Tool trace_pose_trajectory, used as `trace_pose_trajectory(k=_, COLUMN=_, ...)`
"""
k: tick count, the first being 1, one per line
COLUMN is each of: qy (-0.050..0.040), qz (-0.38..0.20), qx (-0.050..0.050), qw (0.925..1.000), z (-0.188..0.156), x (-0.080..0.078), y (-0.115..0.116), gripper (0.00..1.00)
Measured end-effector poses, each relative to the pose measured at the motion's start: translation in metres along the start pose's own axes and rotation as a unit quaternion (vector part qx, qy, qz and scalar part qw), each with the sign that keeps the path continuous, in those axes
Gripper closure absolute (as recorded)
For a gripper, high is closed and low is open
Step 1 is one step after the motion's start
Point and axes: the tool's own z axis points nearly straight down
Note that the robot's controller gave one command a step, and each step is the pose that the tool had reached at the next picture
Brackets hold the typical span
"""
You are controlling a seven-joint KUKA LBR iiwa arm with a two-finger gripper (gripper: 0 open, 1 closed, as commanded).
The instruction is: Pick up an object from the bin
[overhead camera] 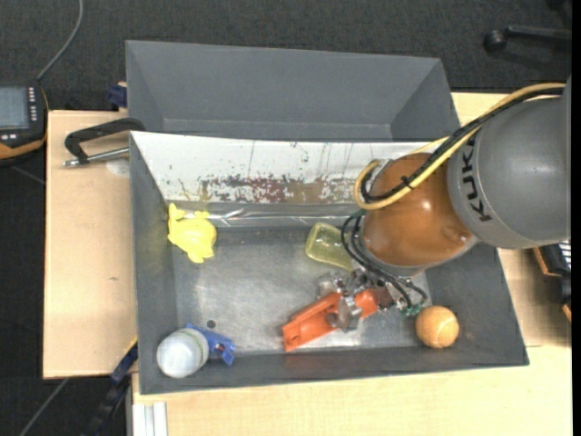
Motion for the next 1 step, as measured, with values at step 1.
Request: trace_pose_trajectory(k=1, qy=-0.0080, qz=-0.002, qx=0.002, qw=1.0000, z=-0.1887, x=-0.0696, y=0.0250, gripper=1.00)
